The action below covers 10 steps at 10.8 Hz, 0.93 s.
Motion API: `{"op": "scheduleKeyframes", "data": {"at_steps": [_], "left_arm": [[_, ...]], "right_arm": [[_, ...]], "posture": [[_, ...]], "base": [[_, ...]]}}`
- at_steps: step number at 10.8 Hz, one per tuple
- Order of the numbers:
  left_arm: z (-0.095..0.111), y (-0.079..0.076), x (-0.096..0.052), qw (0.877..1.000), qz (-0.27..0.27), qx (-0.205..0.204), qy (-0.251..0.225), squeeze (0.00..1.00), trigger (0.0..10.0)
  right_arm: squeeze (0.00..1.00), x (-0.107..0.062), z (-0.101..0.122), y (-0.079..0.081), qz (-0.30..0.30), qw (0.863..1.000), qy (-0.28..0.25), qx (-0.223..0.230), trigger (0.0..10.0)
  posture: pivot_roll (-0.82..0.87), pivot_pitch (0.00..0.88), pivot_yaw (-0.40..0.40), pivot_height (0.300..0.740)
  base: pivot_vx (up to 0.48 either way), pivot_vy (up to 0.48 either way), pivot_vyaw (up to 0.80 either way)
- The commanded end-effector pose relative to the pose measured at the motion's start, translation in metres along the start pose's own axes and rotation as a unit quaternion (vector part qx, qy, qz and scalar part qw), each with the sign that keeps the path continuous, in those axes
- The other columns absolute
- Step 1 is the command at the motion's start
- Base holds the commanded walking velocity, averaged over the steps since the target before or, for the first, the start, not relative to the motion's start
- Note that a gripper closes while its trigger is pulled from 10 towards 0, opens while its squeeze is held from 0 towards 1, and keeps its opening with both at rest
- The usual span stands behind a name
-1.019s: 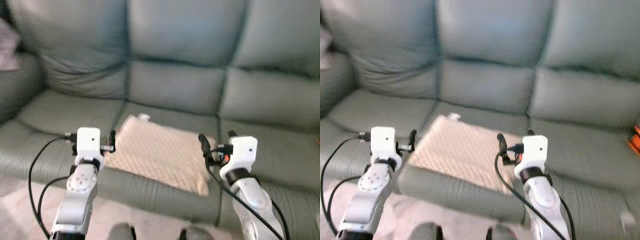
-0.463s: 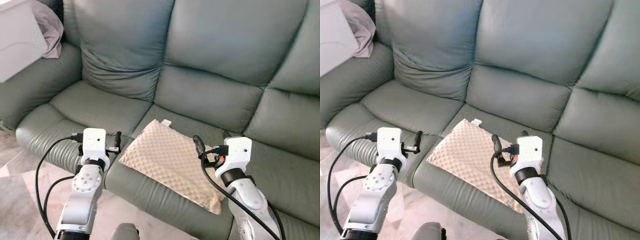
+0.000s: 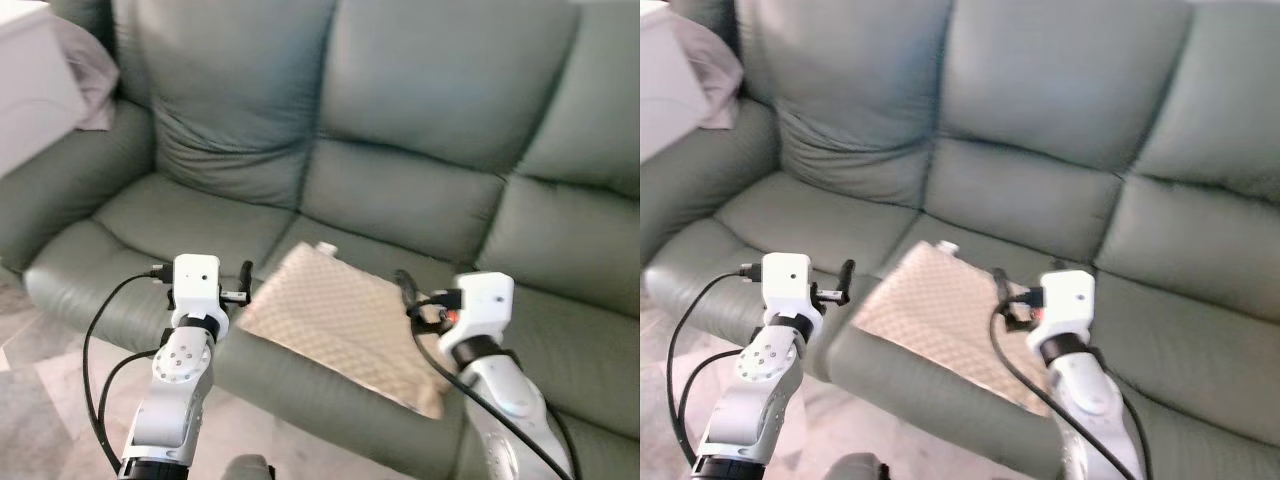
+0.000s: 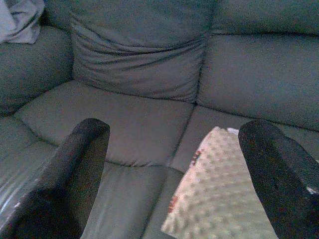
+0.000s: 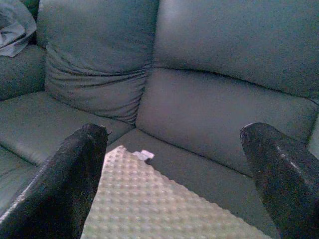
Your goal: Move the pillow to the sofa
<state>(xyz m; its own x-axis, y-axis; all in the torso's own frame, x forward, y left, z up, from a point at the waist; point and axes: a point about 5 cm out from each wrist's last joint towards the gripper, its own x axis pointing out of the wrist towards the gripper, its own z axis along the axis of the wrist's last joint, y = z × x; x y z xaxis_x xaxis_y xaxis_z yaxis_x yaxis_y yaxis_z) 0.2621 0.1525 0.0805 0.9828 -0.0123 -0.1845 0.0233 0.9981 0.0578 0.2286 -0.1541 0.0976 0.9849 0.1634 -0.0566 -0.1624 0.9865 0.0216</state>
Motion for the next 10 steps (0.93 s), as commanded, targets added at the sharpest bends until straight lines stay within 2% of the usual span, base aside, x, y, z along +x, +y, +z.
{"op": "scheduleKeyframes", "data": {"at_steps": [1, 9, 10], "left_arm": [[0.0004, 0.0039, 0.0007, 1.0, 0.004, 0.005, 0.001, 0.0, 10.0], [-0.0005, 0.0001, 0.0014, 1.0, 0.002, 0.003, -0.004, 0.0, 10.0], [0.0024, -0.0031, 0.0025, 1.0, -0.017, -0.008, -0.012, 0.0, 10.0]], "right_arm": [[0.0, 0.0025, -0.0012, 0.0042, 0.009, 1.0, 0.004, 0.005, 10.0], [0.0, 0.0069, -0.0043, -0.0007, -0.002, 1.0, 0.004, 0.005, 10.0], [0.0, 0.011, -0.0025, -0.0008, 0.003, 1.0, -0.003, -0.002, 10.0]], "posture": [[-0.04, 0.0, -0.001, 0.74], [-0.03, 0.0, -0.017, 0.74], [-0.03, 0.0, -0.016, 0.74]], "base": [[0.0, 0.48, 0.0], [0.0, 0.48, 0.0], [0.0, 0.0, 0.0]]}}
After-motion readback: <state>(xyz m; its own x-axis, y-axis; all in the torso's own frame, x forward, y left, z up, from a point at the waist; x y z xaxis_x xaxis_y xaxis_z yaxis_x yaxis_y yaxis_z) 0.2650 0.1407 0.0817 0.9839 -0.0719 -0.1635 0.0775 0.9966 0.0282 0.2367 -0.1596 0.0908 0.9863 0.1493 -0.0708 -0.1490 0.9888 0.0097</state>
